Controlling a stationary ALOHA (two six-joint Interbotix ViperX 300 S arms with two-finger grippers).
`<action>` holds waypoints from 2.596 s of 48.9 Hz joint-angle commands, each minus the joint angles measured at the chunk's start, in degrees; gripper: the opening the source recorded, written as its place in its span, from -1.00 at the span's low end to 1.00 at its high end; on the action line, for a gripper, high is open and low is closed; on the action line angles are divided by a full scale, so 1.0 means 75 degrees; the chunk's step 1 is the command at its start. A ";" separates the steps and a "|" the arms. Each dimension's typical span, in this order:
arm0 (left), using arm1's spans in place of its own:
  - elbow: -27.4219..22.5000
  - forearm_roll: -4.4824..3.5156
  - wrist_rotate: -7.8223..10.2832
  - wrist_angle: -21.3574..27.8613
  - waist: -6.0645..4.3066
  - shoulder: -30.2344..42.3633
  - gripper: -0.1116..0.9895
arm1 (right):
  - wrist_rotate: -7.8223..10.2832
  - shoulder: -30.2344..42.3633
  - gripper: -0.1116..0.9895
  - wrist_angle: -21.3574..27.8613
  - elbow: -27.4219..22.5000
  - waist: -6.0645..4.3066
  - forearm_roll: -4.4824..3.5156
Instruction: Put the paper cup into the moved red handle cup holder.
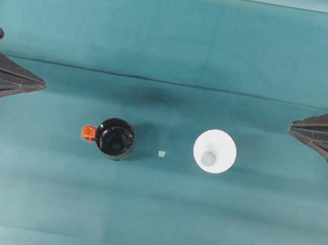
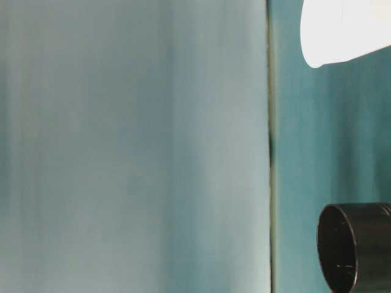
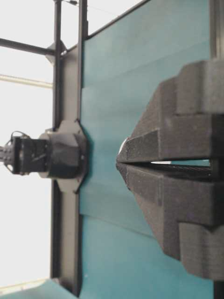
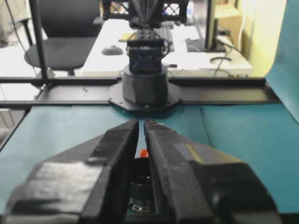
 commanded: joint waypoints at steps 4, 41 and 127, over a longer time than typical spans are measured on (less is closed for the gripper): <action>-0.0352 0.0059 -0.0223 0.0691 -0.0070 0.0363 -0.75 | -0.0023 -0.0012 -0.85 0.0152 -0.0047 0.0000 0.0117; -0.0984 0.0082 -0.1242 0.3691 -0.0281 0.2262 -0.75 | 0.0211 -0.0574 -0.99 0.2344 -0.0105 -0.0082 0.0188; -0.1980 0.0070 -0.1699 0.3867 -0.0082 0.5391 0.96 | 0.0234 -0.0586 -0.99 0.2555 -0.0094 -0.0105 0.0211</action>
